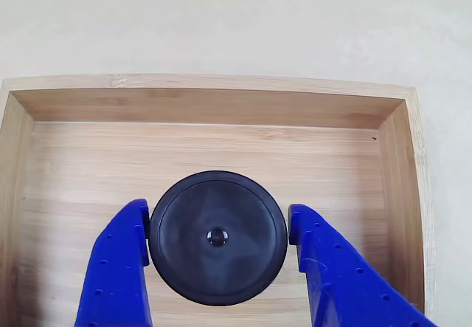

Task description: Place the black cylinder in the wooden box then return to rest.

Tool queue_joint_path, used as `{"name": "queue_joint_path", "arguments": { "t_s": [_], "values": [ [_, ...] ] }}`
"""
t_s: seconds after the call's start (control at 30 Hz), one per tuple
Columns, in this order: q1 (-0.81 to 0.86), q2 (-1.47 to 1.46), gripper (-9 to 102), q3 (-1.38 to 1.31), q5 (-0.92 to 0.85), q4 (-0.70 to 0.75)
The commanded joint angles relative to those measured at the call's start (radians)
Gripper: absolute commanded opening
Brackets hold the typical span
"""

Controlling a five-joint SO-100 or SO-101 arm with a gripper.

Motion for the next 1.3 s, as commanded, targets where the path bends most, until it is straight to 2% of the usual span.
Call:
{"name": "queue_joint_path", "arguments": {
  "t_s": [0.0, 0.33, 0.63, 0.87, 1.27],
  "values": [
    [0.005, -0.028, 31, -0.094, 0.011, -0.035],
    [0.025, -0.132, 36, -0.057, 0.014, -0.029],
    [0.067, -0.324, 36, -0.018, 0.08, 0.104],
    [0.064, -0.621, 35, 0.112, 0.017, 0.21],
    [0.032, -1.141, 29, 0.287, -0.164, 0.614]
  ]
}}
